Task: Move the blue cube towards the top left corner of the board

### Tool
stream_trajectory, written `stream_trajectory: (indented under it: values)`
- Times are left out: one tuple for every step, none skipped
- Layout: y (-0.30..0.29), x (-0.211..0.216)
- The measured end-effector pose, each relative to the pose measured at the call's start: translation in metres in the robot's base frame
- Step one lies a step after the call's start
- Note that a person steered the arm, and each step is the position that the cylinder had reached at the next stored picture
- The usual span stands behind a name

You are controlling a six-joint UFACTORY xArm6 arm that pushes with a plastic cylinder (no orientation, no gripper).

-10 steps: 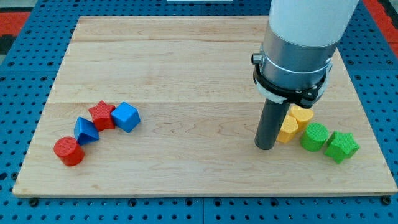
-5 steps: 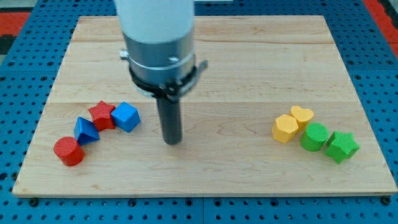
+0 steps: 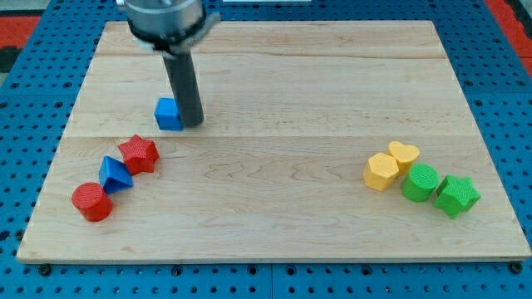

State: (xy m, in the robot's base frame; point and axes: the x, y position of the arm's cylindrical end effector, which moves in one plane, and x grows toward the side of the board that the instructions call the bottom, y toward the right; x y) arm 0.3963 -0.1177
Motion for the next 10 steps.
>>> stream_trajectory:
  values:
    - [-0.04, 0.005]
    - [-0.083, 0.021]
    - [-0.108, -0.043]
    - [-0.123, -0.053]
    - [-0.154, -0.029]
    - [-0.133, -0.057]
    - [-0.078, -0.11]
    - [-0.043, -0.12]
    - [-0.052, -0.084]
    - [-0.122, -0.086]
